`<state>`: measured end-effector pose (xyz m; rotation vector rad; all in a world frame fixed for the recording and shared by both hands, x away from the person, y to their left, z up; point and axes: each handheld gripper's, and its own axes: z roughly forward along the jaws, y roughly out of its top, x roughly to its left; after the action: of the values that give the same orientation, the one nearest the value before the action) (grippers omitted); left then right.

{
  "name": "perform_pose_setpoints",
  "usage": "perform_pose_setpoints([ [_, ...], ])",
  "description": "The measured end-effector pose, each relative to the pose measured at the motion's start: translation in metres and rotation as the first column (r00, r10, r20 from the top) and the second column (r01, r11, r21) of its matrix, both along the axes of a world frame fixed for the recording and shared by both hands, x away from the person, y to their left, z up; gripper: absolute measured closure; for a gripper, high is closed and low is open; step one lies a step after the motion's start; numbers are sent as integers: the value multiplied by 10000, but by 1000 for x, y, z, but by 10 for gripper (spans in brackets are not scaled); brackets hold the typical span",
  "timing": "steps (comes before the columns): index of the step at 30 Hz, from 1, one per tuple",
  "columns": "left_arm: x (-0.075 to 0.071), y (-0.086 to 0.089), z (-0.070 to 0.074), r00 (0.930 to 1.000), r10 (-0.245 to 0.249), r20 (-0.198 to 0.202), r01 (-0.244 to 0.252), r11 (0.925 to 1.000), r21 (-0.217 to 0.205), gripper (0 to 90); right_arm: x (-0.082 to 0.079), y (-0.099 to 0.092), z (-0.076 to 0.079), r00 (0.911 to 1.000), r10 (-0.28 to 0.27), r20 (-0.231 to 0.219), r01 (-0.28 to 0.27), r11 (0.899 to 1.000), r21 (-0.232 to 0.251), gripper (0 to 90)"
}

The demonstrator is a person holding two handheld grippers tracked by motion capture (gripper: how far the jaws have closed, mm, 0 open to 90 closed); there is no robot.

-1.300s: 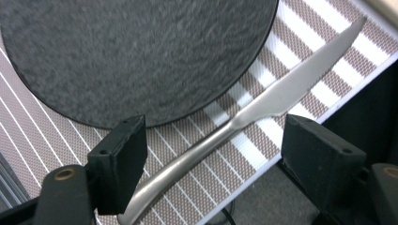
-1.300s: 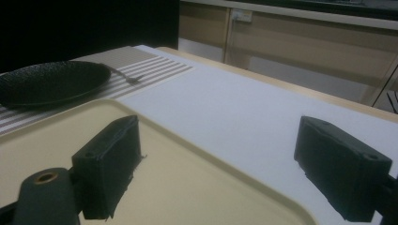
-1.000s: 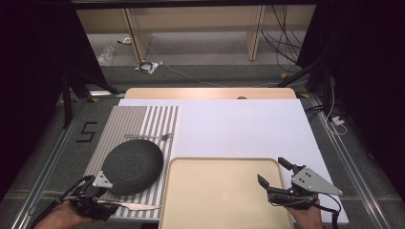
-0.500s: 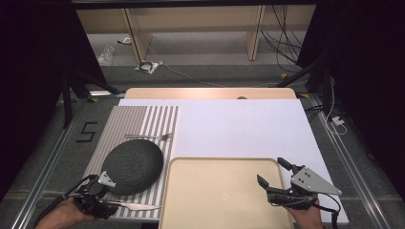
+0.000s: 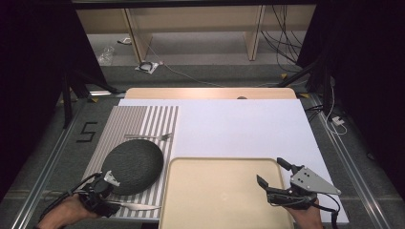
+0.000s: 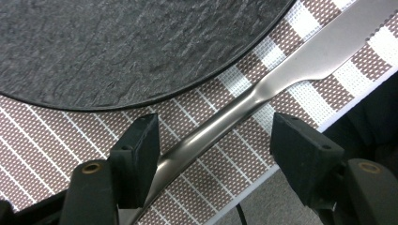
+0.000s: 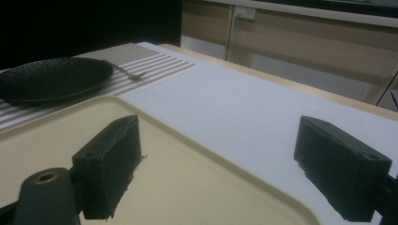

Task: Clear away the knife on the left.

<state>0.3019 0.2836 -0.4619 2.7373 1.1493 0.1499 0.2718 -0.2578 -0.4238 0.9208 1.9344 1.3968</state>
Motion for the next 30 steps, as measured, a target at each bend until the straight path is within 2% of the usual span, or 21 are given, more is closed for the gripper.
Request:
perform_pose_setpoints([
  [7,3,-1,-3,9997,-54,-218,55,10000,63,355,0,0,0,10000,9,-71,-9,10000,-25,161],
  [14,4,-7,-1,9990,-202,-401,215,9993,317,390,1,0,0,10000,48,-45,-48,10000,-71,161],
  [19,2,-13,0,9976,-567,-386,592,9961,660,444,1,0,0,10000,49,-73,-50,9999,-102,161],
  [24,1,-20,1,9927,-1142,-381,1173,9887,930,487,1,1,0,10000,60,-66,-61,9999,-115,161],
  [30,0,-22,1,9885,-1449,-440,1482,9854,843,560,1,1,-1,9999,77,-91,-78,9999,-120,161],
])
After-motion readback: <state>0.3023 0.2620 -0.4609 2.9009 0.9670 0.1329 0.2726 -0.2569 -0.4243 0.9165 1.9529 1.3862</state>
